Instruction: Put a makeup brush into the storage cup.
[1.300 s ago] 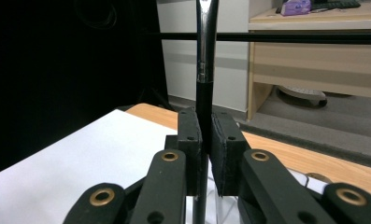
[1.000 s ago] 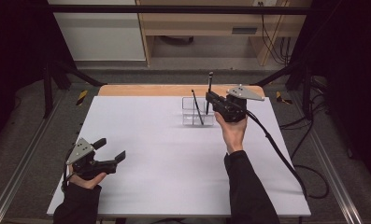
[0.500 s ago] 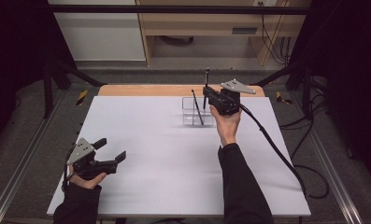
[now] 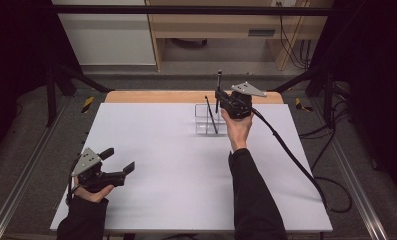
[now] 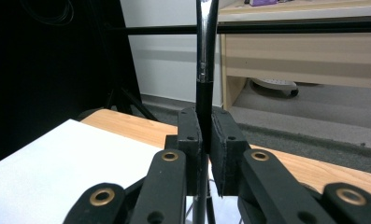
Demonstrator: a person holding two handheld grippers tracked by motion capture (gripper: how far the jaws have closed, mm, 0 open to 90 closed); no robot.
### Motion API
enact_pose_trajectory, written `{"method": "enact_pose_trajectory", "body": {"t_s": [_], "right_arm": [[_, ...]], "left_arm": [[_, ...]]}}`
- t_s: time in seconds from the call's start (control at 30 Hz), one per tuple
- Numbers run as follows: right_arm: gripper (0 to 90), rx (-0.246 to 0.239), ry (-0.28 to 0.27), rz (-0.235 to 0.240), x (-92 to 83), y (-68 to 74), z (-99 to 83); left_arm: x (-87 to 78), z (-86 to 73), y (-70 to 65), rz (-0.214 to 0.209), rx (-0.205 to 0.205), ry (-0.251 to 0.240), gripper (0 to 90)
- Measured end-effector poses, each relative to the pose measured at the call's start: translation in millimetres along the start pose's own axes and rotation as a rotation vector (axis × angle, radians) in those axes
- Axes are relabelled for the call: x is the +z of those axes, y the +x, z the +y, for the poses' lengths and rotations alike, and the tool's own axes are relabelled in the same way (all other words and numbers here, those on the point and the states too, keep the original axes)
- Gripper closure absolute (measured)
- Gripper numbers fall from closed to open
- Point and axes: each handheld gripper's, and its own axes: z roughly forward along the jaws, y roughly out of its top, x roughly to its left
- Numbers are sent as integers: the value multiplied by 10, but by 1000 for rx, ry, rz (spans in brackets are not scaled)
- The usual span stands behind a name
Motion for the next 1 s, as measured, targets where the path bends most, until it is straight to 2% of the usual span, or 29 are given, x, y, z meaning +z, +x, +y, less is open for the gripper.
{"method": "enact_pose_trajectory", "body": {"t_s": [0.37, 0.57, 1.0], "right_arm": [[834, -5, 3, -17, 141, -32, -70], [834, 6, 17, -22, 198, -37, -111], [834, -11, 53, -26, 312, -38, -234]], "left_arm": [[-6, 5, 3, -3, 6, -7, 74], [-11, 10, 1, -4, 2, -14, 73], [-16, 12, -2, -6, 12, -13, 73]]}}
